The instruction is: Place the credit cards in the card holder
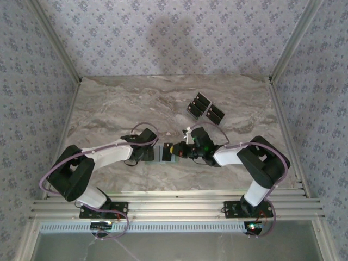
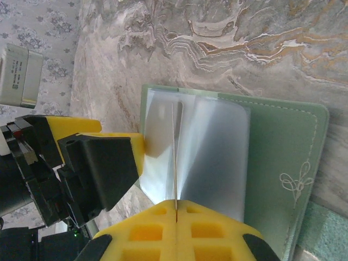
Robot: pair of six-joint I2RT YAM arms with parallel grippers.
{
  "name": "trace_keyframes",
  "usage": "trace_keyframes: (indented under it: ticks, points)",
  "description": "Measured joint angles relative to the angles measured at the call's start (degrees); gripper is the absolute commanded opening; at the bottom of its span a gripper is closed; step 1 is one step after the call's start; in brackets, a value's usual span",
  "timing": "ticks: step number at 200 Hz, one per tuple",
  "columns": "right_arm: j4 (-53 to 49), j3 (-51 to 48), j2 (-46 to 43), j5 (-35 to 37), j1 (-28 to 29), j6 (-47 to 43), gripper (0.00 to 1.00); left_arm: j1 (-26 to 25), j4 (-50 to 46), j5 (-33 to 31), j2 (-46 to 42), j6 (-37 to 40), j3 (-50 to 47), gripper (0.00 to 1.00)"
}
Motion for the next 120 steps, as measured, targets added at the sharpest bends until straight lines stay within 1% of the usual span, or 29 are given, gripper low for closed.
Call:
trace_keyframes:
  ticks: [120]
  points:
    - [7.1,-0.6,3.1,-0.8,0.0,2.6,0.00,-0.4,0.0,-0.5,0.0,-0.9,-0.1,1.00]
